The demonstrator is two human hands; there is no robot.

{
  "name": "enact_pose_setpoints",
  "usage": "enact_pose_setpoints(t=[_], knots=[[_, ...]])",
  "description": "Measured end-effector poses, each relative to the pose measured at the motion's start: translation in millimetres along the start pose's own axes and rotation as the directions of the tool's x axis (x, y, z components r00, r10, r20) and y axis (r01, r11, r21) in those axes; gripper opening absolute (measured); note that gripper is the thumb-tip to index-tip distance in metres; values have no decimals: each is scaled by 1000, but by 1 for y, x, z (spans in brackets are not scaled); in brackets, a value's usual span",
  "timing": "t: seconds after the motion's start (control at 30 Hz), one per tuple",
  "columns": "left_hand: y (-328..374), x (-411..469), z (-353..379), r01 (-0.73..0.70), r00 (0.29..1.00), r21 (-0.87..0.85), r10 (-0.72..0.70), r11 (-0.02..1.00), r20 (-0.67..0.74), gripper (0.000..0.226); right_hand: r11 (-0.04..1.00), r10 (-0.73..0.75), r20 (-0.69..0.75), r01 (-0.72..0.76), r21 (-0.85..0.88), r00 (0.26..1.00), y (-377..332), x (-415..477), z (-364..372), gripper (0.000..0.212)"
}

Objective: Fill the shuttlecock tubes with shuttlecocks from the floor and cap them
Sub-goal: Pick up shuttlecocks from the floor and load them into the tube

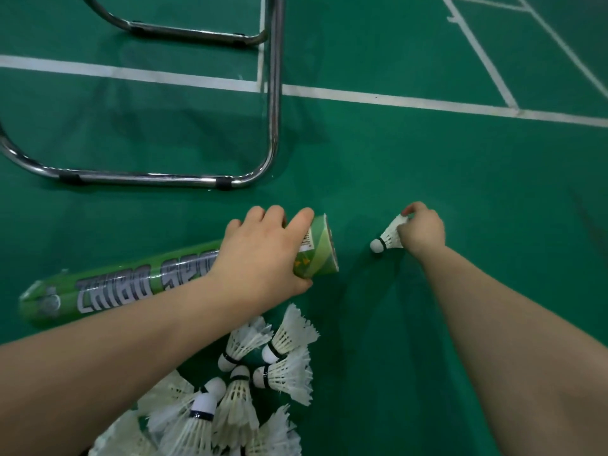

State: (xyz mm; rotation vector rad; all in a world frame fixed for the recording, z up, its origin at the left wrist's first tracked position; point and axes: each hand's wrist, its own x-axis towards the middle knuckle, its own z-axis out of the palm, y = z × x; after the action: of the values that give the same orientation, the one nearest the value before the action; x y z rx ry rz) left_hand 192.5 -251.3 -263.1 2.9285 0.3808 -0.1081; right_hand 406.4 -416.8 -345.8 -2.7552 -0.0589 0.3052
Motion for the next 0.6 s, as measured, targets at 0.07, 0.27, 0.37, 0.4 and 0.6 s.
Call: enact_pose_setpoints(t=[0.07,0.27,0.37,0.4,0.6], knots=[[-1,-1,0,1,1000,3,-1,1000,0,88,966,90,-24,-81,244,996,-2,-9,2,35],[-5,-7,-2,18,1000,4,-18,1000,-25,89,585,-43,96,-53,810,994,-13,-75,-1,18],[-7,-11,-7,34,999,-5,-34,999,-27,89,538,-155,102,-3,843,983,-20,-106,-8,21],[-7,-13,-10,41,999,-12,-41,999,-24,88,549,-183,116,4,836,976,-24,-114,-10,22],[-17,-33,-24,106,994,-55,-108,993,-36,89,779,-457,428,119,615,780,-52,-152,-4,26]])
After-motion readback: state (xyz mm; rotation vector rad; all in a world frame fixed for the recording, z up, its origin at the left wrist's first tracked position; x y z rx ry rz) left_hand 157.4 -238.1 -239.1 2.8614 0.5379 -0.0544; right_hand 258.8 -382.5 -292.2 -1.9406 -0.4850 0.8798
